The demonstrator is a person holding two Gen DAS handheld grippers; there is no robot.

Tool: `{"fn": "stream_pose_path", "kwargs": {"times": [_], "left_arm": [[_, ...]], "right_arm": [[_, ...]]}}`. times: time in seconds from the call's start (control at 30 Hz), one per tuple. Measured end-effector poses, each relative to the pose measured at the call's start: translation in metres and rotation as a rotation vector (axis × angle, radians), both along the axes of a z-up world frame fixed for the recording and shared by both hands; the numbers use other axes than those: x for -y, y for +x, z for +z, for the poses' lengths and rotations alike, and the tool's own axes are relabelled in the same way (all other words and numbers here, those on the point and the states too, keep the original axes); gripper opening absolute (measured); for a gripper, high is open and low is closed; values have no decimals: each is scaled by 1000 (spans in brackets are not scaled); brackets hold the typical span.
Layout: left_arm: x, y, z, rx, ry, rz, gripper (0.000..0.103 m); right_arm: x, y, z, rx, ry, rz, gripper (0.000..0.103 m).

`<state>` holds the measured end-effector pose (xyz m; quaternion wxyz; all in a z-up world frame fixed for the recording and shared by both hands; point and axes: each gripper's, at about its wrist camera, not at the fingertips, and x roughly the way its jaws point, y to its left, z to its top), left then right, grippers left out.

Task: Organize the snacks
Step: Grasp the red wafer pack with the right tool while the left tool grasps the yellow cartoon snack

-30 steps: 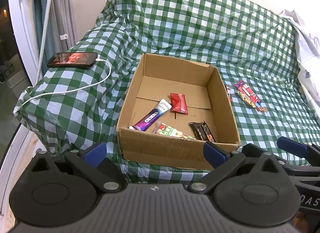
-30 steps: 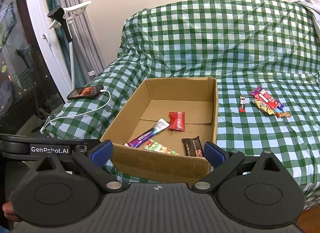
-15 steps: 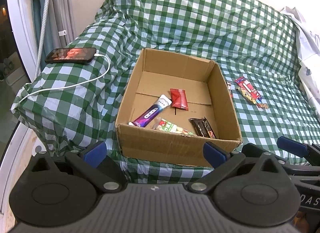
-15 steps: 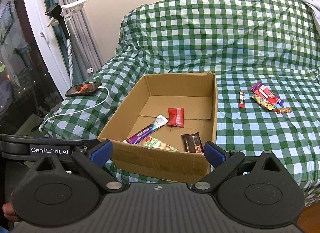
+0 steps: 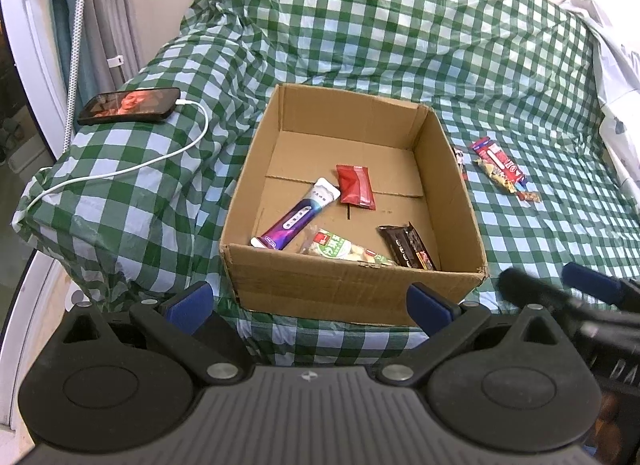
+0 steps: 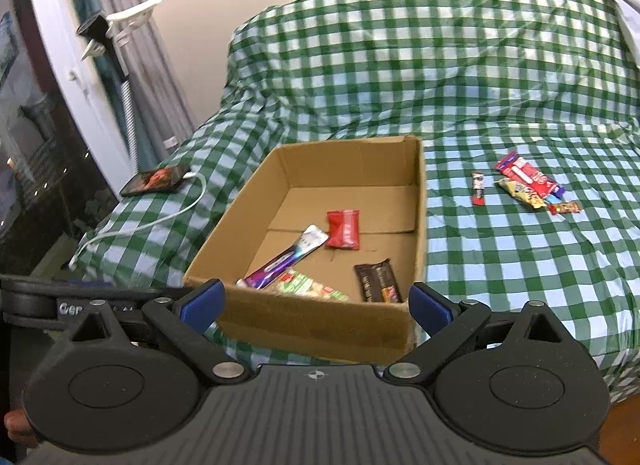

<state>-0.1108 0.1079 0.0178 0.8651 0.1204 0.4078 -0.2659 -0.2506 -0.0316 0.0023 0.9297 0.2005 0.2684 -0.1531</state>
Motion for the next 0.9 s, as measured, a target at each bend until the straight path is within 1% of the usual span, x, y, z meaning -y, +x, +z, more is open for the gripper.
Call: {"fn": "stream_pose_path", "kwargs": {"times": [0.17, 0.3, 0.37, 0.5, 0.63, 0.73, 0.9], "left_arm": [[15, 10, -3, -25, 28, 6, 103], [32, 20, -3, -37, 45, 15, 103], [42, 26, -2, -45, 54, 21, 103], [62, 43, -2, -69, 68, 45, 103], [88, 63, 0, -68, 87, 67, 103], [109, 78, 1, -64, 102, 76, 103], [144, 102, 4, -45, 119, 70, 103]], "right_arm": [[34, -5, -7, 14, 8, -114, 99], [75, -8, -12, 19, 15, -222, 99], [100, -8, -16, 21, 0, -272, 100], [155, 0, -31, 14, -77, -350, 101], [222, 30, -55, -26, -154, -406, 101], [278, 64, -82, -82, -192, -432, 101], [353, 126, -128, -171, -244, -409, 101]]}}
